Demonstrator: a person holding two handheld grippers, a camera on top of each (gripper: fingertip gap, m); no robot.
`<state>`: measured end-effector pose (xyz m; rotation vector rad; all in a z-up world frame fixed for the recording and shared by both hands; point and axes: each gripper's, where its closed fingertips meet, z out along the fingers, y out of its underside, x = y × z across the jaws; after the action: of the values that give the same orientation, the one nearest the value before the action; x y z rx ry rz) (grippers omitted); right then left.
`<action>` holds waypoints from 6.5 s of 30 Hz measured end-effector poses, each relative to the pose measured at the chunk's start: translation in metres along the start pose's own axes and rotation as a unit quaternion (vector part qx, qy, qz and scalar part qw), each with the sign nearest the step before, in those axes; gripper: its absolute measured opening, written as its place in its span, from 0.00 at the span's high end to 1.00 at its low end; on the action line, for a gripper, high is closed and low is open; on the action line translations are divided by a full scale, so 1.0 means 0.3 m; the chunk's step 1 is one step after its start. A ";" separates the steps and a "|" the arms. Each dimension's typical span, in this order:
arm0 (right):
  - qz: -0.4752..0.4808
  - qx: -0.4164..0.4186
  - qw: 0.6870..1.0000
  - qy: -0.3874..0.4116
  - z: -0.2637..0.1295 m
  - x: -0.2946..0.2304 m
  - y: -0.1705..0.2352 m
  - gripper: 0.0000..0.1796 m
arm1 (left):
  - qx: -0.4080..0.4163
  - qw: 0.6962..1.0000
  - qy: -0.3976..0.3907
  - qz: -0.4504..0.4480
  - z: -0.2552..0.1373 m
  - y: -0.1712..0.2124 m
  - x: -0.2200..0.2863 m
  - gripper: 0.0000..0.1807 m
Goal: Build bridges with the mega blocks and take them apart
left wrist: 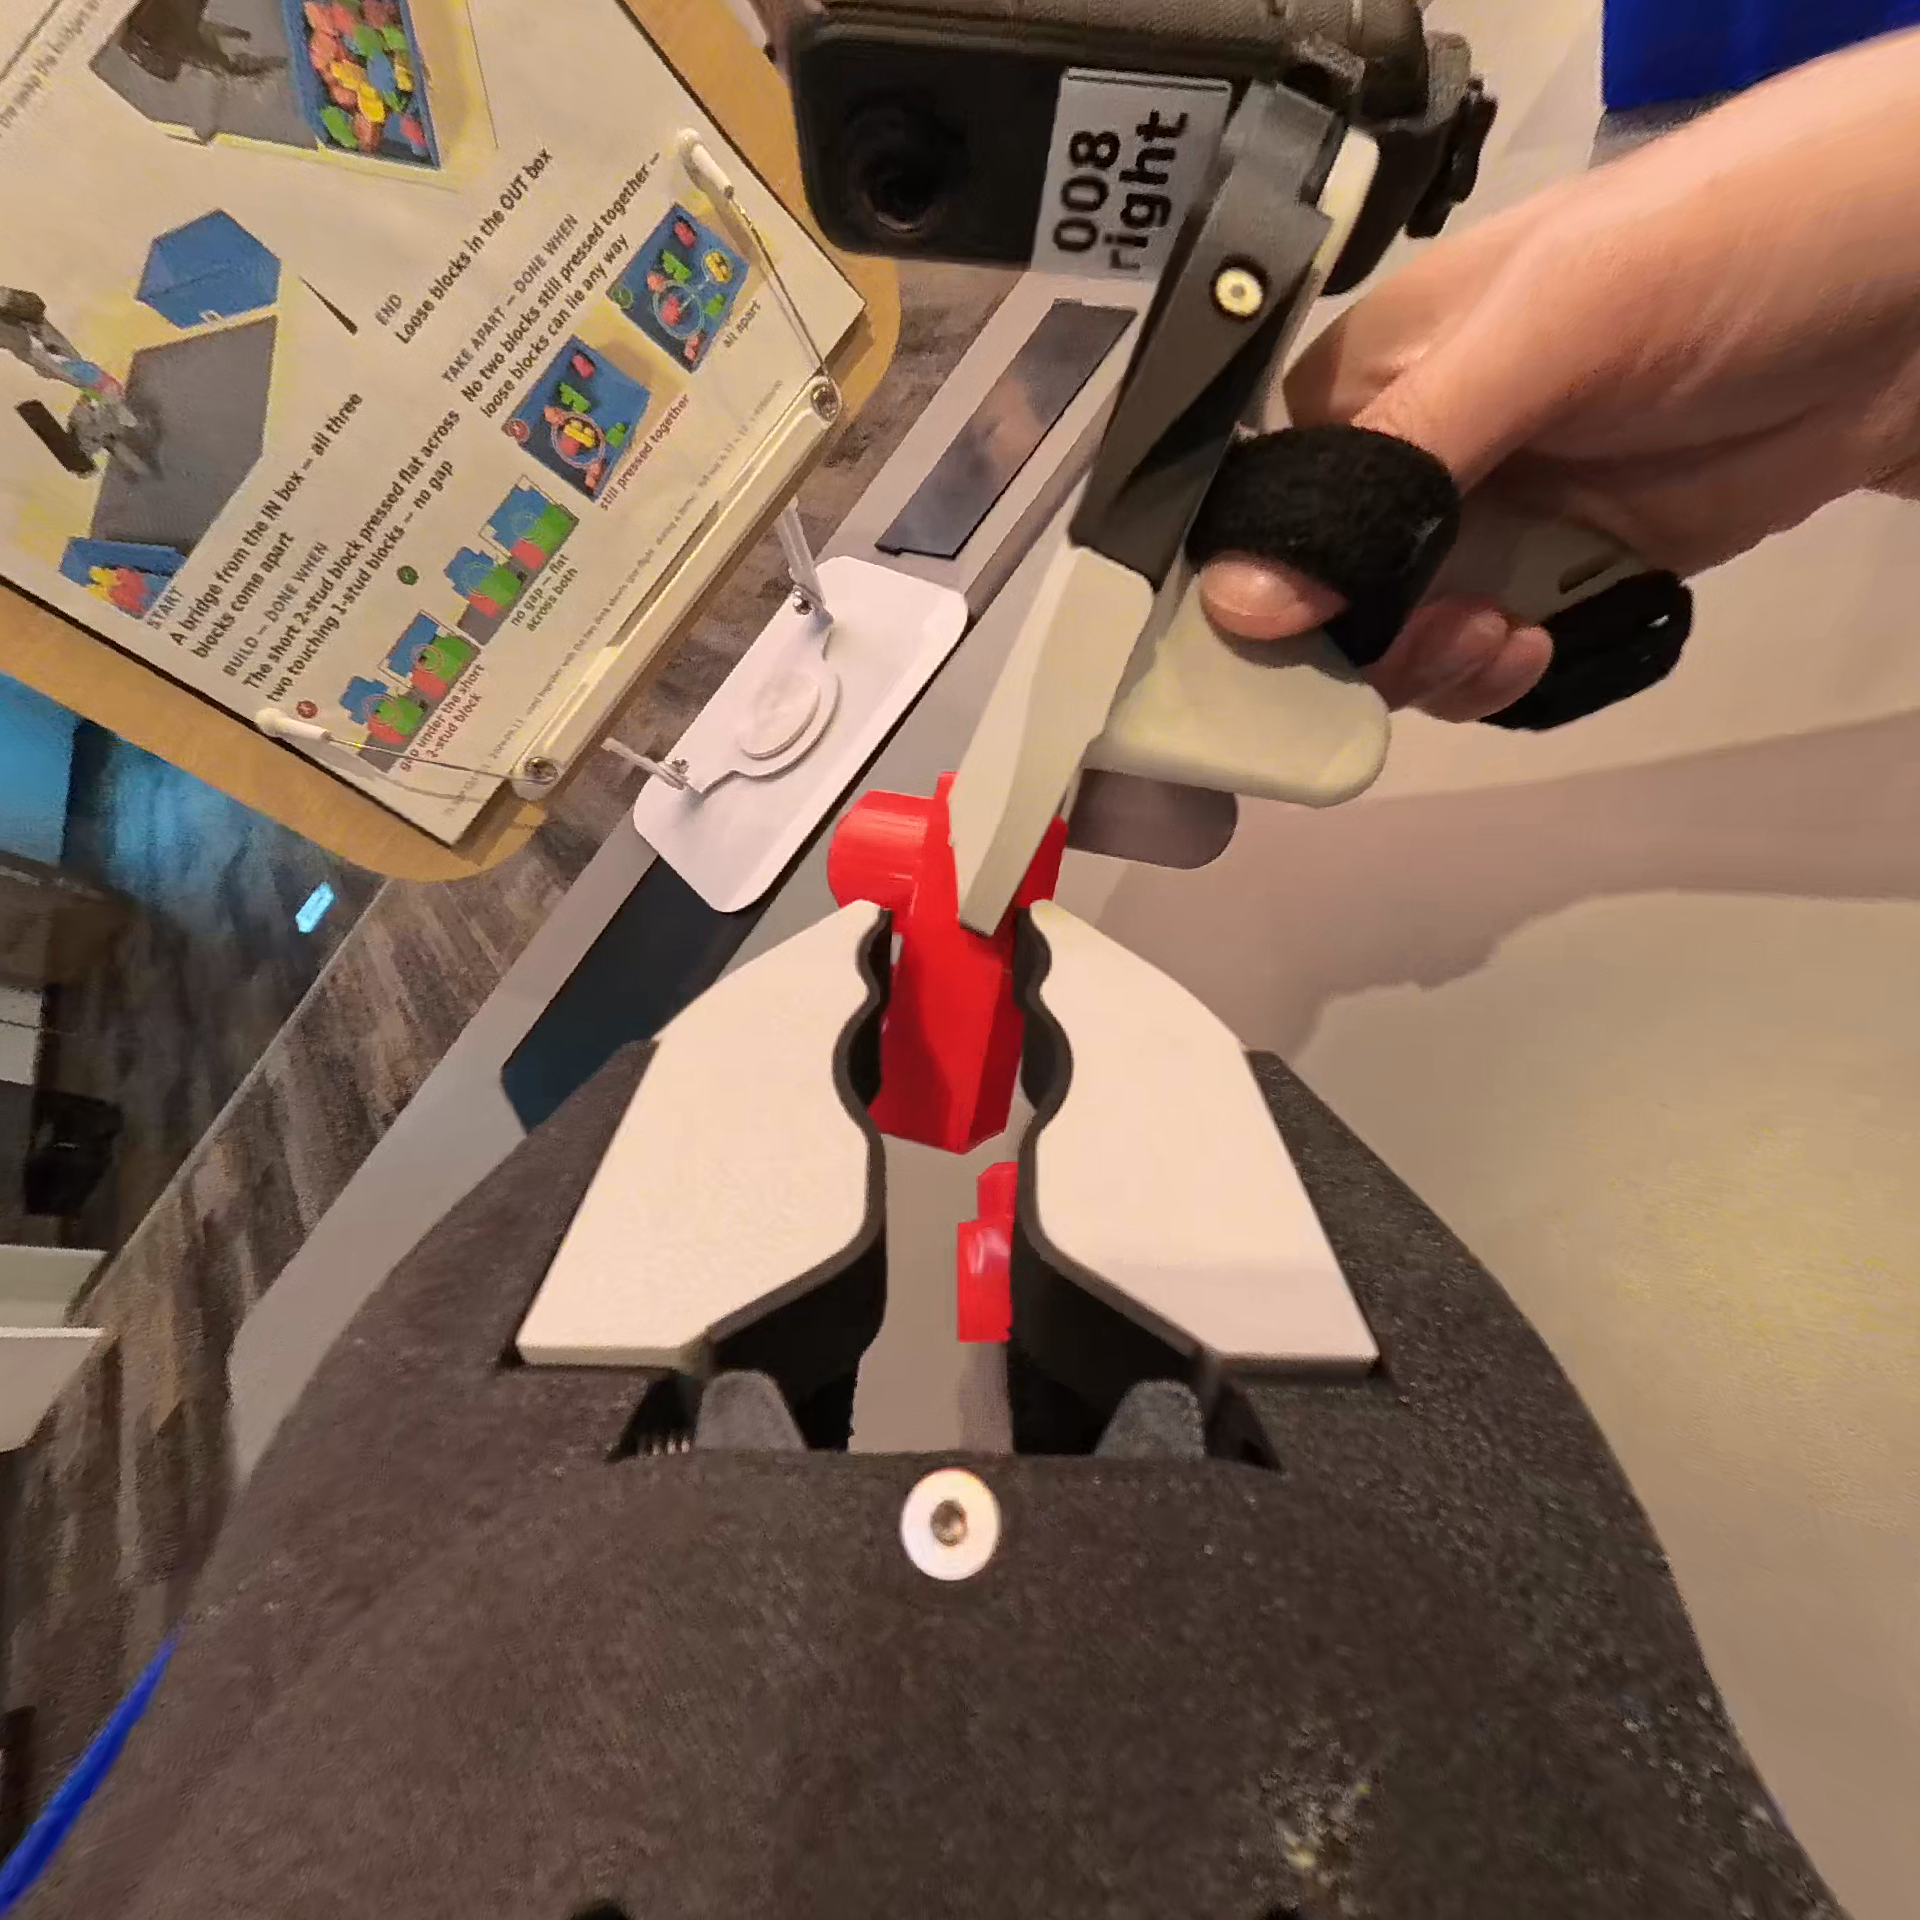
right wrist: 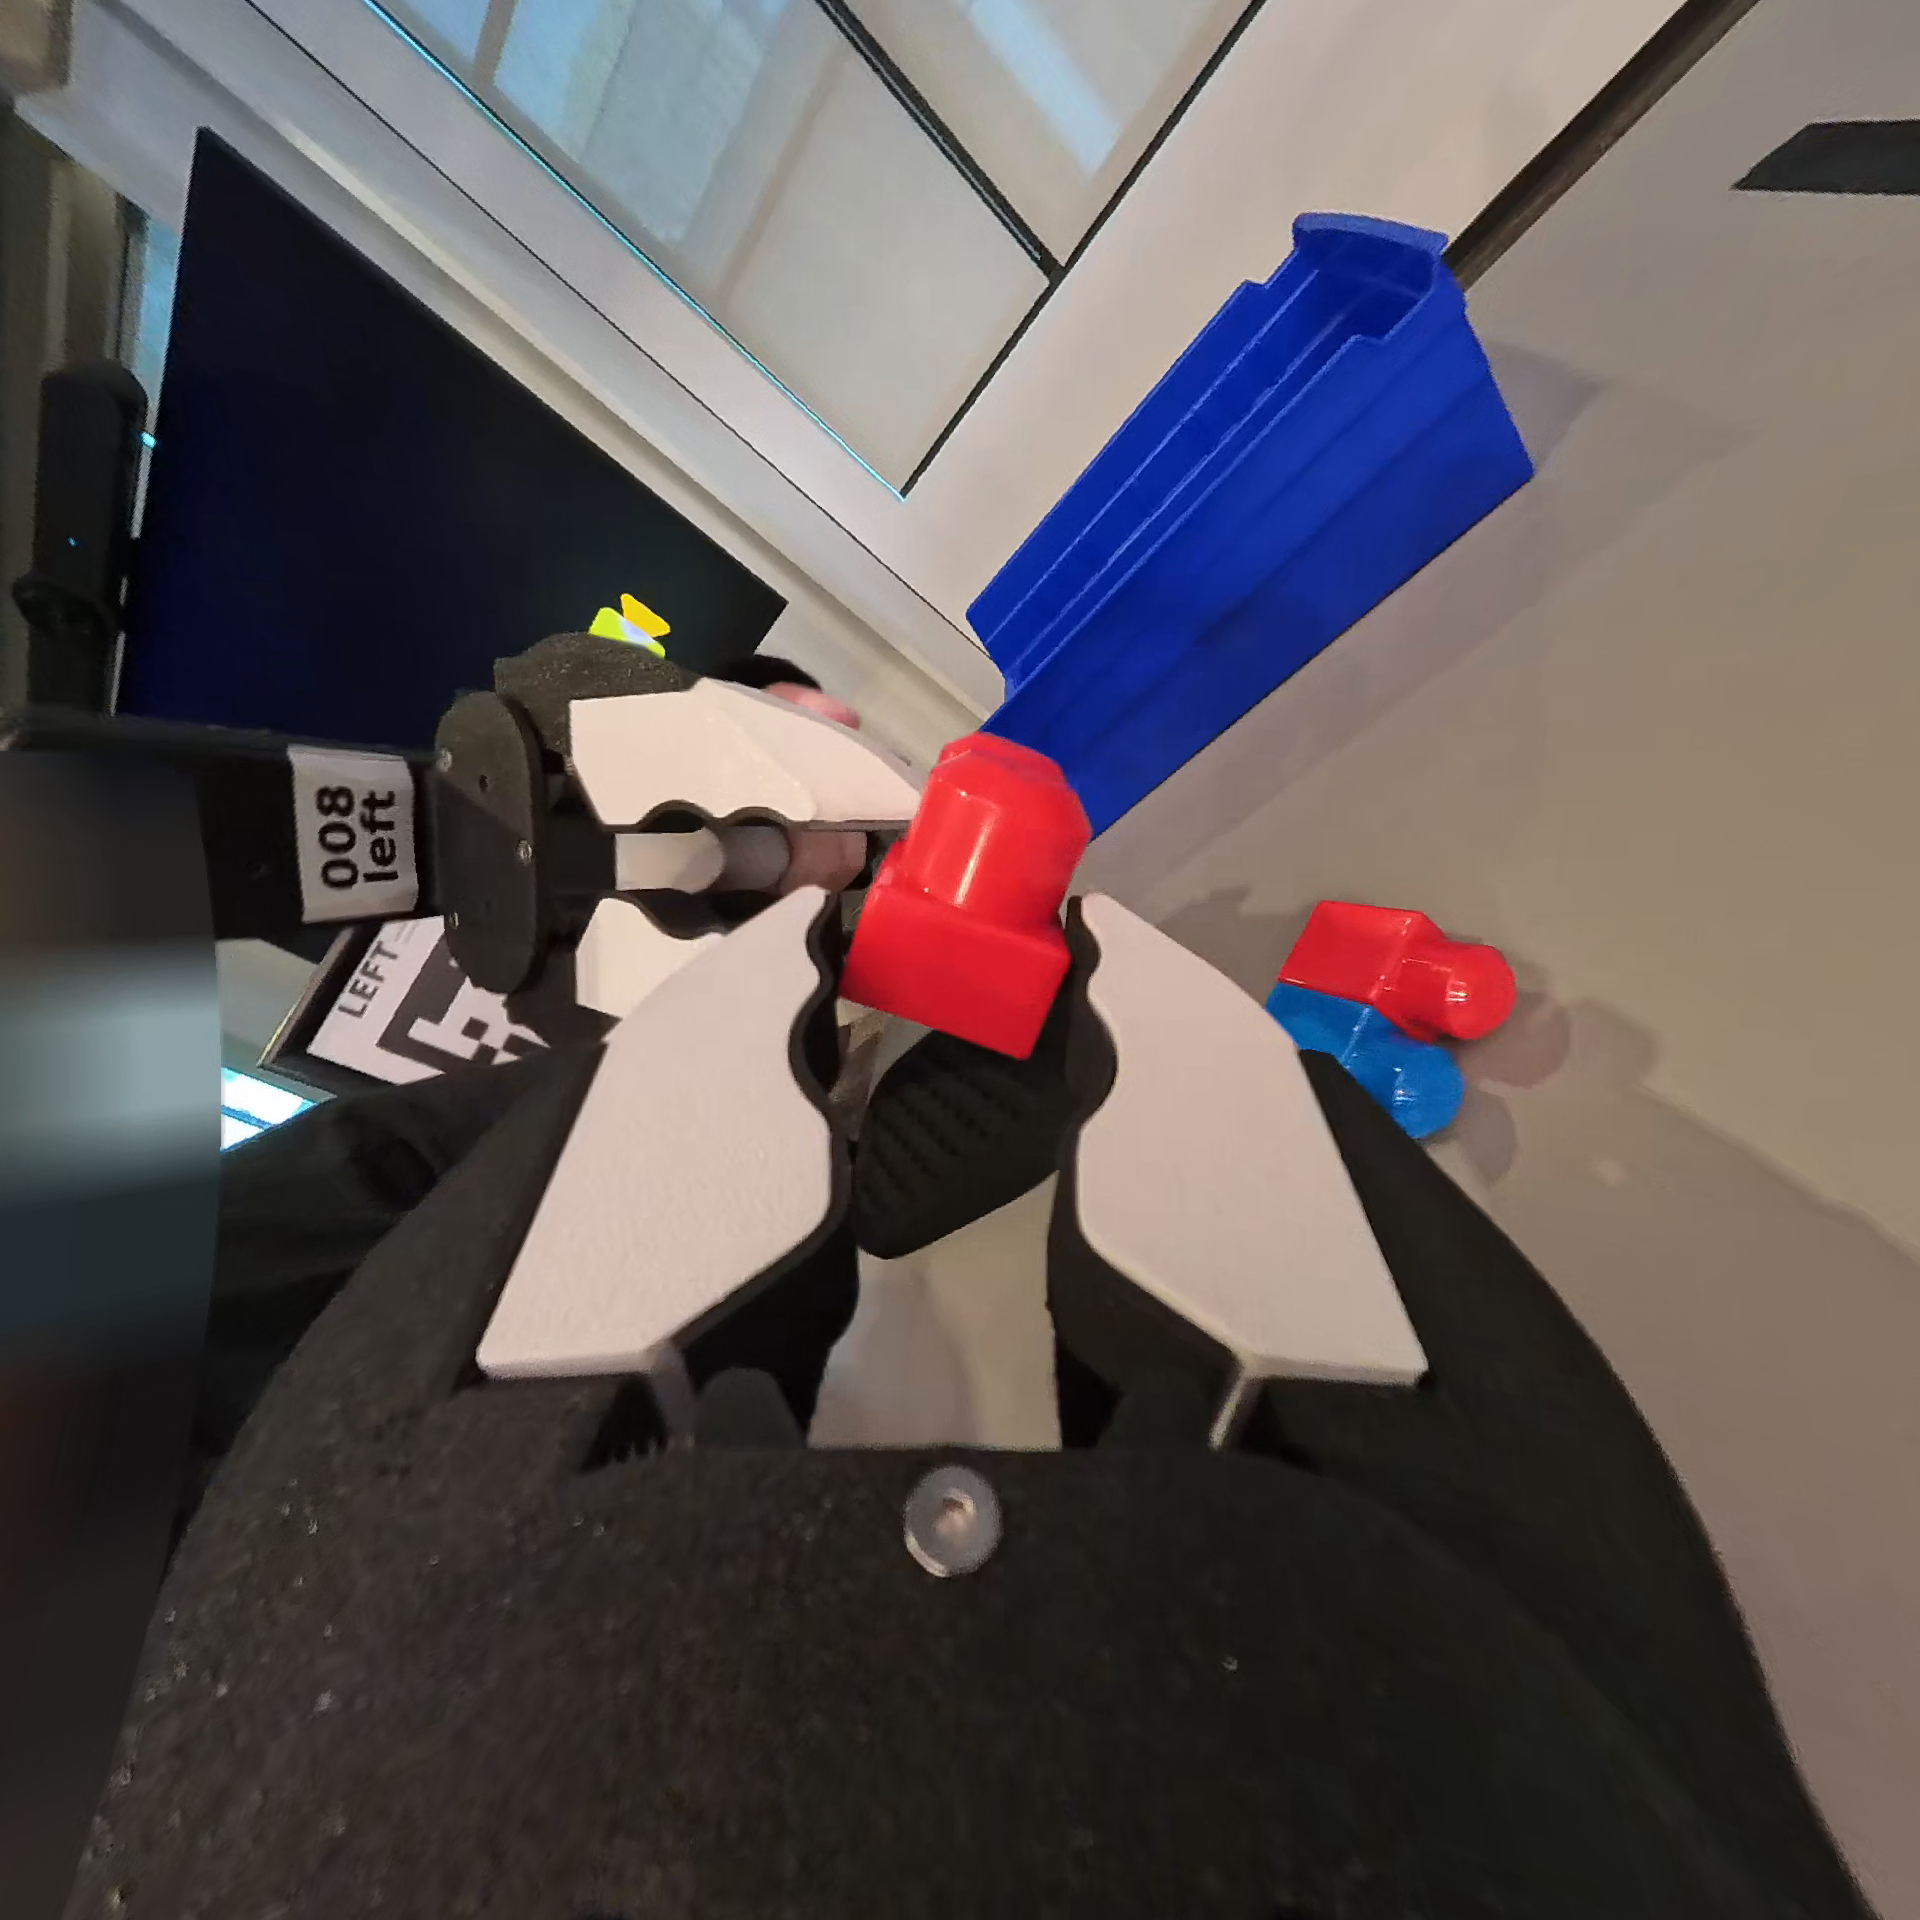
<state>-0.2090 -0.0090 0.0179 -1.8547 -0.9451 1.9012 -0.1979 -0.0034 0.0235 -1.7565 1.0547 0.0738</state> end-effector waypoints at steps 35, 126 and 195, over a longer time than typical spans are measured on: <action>-0.377 -0.188 0.896 0.141 -0.119 -0.051 0.115 0.65 | -0.029 0.943 0.277 -0.183 -0.048 0.073 0.186 0.80; -0.262 -0.259 0.924 0.106 -0.299 0.118 0.228 0.81 | -0.354 0.899 0.194 -0.167 0.181 0.602 0.149 0.54; -0.002 -0.100 0.995 0.021 -0.124 0.093 0.083 0.81 | -0.136 0.987 0.063 0.064 0.140 0.118 0.096 0.59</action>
<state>-0.1703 -0.0005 -0.0170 -1.9937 -1.1608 1.8146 -0.1869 0.0095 -0.0361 -1.9553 1.2978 0.1966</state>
